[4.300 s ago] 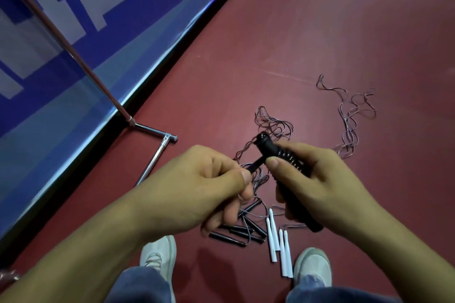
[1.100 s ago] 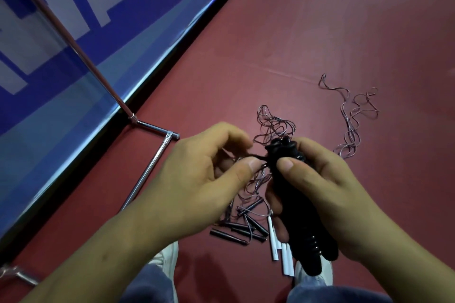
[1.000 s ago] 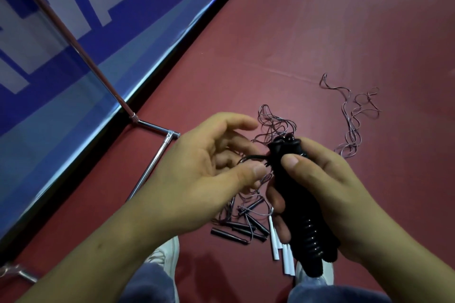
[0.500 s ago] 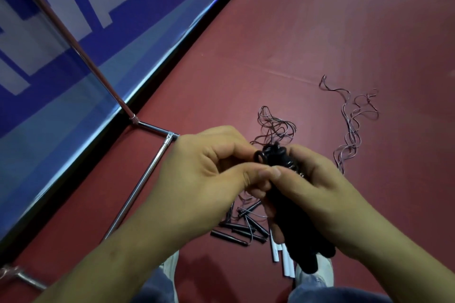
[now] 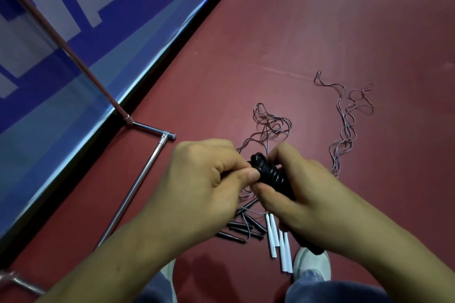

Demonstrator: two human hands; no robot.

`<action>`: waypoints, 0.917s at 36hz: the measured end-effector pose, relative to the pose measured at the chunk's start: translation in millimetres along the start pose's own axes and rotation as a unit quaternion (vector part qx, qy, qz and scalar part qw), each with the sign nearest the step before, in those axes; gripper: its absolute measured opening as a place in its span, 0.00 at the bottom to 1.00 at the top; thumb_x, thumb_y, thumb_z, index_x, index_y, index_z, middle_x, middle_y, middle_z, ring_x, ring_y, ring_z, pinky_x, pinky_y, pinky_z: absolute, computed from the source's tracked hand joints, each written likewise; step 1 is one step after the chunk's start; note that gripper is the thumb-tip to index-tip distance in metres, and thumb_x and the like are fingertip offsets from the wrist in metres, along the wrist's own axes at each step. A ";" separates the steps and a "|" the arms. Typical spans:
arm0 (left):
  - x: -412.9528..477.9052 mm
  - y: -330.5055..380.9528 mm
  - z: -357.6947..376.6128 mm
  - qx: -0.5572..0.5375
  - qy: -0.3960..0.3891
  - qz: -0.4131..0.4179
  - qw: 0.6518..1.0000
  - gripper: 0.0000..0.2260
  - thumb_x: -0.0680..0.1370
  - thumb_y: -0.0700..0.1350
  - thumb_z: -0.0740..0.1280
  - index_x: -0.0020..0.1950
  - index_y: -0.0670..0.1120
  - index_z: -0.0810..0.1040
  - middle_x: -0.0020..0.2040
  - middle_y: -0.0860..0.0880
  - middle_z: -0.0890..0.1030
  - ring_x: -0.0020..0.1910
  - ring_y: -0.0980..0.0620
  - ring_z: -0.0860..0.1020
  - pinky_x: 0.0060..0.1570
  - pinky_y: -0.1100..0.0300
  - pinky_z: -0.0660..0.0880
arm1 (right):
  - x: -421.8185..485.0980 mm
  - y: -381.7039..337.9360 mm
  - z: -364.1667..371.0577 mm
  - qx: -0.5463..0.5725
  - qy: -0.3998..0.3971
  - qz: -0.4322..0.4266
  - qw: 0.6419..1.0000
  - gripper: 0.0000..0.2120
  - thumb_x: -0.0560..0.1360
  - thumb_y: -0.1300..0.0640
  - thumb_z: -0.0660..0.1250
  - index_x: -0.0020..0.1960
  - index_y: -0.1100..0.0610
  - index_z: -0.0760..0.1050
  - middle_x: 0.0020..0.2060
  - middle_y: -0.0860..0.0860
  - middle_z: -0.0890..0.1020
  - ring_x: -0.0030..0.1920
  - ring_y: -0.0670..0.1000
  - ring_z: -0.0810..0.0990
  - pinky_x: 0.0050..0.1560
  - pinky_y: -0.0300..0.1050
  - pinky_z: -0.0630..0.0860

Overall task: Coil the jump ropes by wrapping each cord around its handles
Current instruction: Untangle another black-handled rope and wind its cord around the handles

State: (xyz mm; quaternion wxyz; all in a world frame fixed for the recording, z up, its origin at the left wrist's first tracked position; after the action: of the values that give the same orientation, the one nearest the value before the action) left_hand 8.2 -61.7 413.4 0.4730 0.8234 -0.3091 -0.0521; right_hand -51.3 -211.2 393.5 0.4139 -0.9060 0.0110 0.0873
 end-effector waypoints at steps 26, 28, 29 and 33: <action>1.8 -2.8 -8.9 -0.157 -0.043 -0.092 0.982 0.05 0.76 0.45 0.74 0.40 0.48 0.84 0.31 0.45 0.80 0.28 0.46 0.79 0.28 0.55 0.74 | -0.4 -2.6 0.6 0.139 0.010 0.042 0.989 0.18 0.70 0.37 0.65 0.46 0.50 0.68 0.33 0.59 0.80 0.30 0.63 0.79 0.29 0.64 0.77; 0.7 0.6 -6.9 -0.136 -0.042 -0.066 0.988 0.00 0.74 0.45 0.72 0.43 0.50 0.83 0.36 0.47 0.81 0.32 0.45 0.79 0.32 0.51 0.76 | -0.7 -1.4 1.2 0.223 0.004 0.061 0.973 0.15 0.75 0.43 0.69 0.46 0.53 0.69 0.31 0.61 0.79 0.28 0.66 0.78 0.26 0.61 0.79; -0.3 3.2 -6.0 -0.125 -0.038 -0.049 0.990 0.03 0.73 0.43 0.72 0.45 0.50 0.82 0.39 0.48 0.81 0.35 0.46 0.79 0.35 0.50 0.78 | -0.9 -0.5 1.9 0.277 -0.004 0.073 0.958 0.14 0.76 0.46 0.69 0.47 0.54 0.69 0.31 0.62 0.79 0.25 0.65 0.77 0.25 0.57 0.79; -0.6 15.1 -4.9 -0.084 -0.016 0.042 0.995 0.13 0.72 0.39 0.76 0.55 0.47 0.82 0.47 0.50 0.79 0.43 0.46 0.81 0.41 0.54 0.79 | -1.3 -1.2 3.4 0.455 -0.052 0.088 0.885 0.15 0.74 0.47 0.68 0.53 0.57 0.72 0.31 0.63 0.77 0.25 0.61 0.77 0.29 0.49 0.76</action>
State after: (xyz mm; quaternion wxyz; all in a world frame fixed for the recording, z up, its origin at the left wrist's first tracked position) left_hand 2.6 -63.2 428.1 0.5374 0.7660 -0.3455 -0.0713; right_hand -53.0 -208.0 392.4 0.7711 -0.6081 0.1075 0.1554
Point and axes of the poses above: each hand's wrist, its own x-axis towards the middle knuckle, its own z-axis out of the palm, y = z × x, the point moved 5 cm from there along x, towards the middle knuckle
